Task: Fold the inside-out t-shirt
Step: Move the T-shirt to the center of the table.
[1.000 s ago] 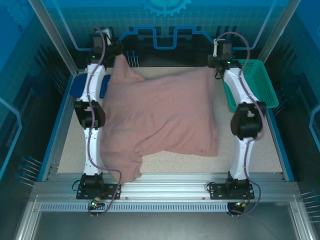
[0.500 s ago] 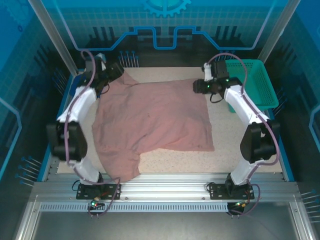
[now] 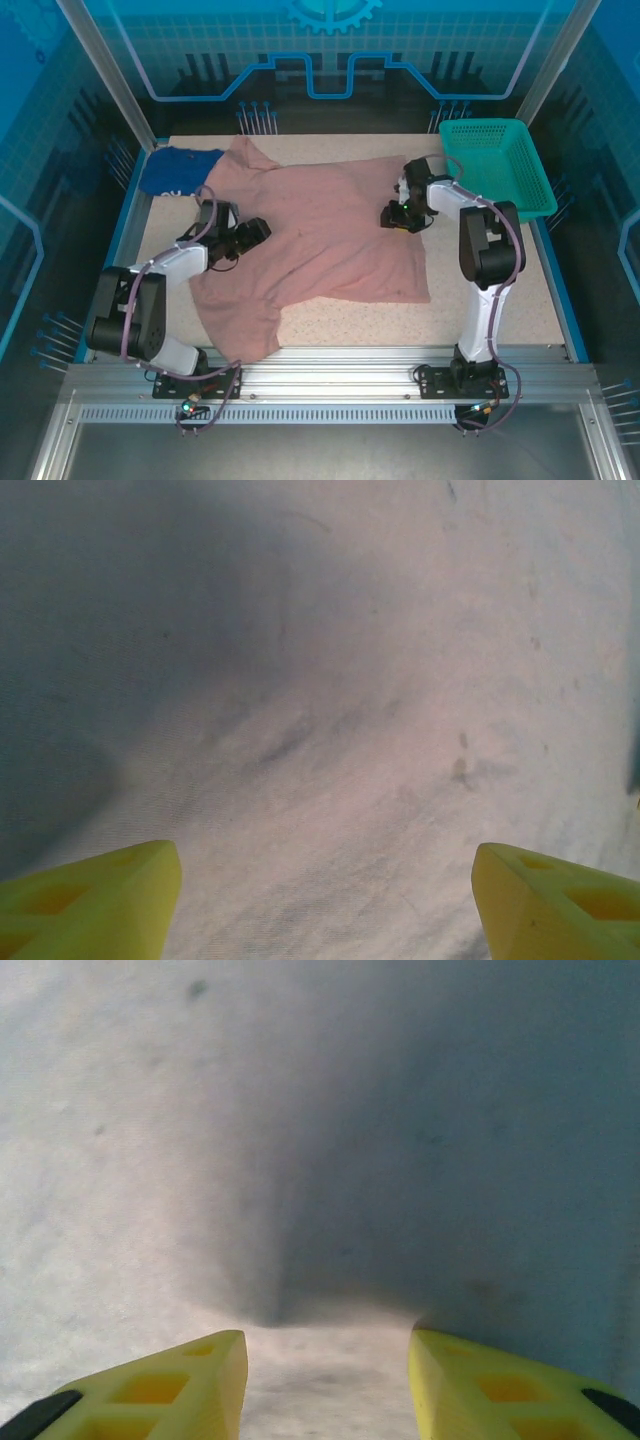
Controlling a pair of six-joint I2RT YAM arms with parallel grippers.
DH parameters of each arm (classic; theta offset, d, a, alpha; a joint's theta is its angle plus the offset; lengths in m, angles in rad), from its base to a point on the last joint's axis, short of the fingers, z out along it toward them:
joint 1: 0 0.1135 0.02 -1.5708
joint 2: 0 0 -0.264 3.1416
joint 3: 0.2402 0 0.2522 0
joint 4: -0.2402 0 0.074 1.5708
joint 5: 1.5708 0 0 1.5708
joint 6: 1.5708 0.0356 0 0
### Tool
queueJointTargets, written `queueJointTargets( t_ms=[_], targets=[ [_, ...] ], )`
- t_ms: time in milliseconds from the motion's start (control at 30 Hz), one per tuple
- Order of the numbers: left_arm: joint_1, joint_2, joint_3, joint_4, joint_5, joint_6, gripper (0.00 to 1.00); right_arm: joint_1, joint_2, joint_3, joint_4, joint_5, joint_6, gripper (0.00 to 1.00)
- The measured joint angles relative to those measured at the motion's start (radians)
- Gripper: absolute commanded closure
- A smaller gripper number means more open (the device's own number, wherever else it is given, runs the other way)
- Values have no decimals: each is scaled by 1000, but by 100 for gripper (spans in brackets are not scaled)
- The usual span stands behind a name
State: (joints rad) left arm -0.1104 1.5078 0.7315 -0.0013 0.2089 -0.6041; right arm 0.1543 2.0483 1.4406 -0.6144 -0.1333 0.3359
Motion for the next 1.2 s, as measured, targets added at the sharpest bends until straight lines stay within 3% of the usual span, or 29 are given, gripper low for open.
queueJointTargets(
  t_ms=[300, 633, 767, 867, 967, 1200],
  targets=[
    [-93, 179, 82, 16, 32, 0, 22, -77, 90, 159, -143, 168, -14, 60],
    [-117, 423, 379, 22, 41, 5, 22, -143, 291, 536, -275, 290, -41, 62],
    [-122, 495, 501, -18, 41, 19, 22, -142, 304, 587, -280, 288, -57, 59],
    [-123, 490, 528, -40, 40, 30, 22, -136, 241, 530, -254, 267, -75, 56],
    [-123, 443, 510, -48, 39, 34, 21, -123, 76, 358, -204, 209, -84, 54],
    [-123, 95, 294, -26, 34, 33, 19, -42, -425, -143, -66, 119, -69, 50]
  ],
)
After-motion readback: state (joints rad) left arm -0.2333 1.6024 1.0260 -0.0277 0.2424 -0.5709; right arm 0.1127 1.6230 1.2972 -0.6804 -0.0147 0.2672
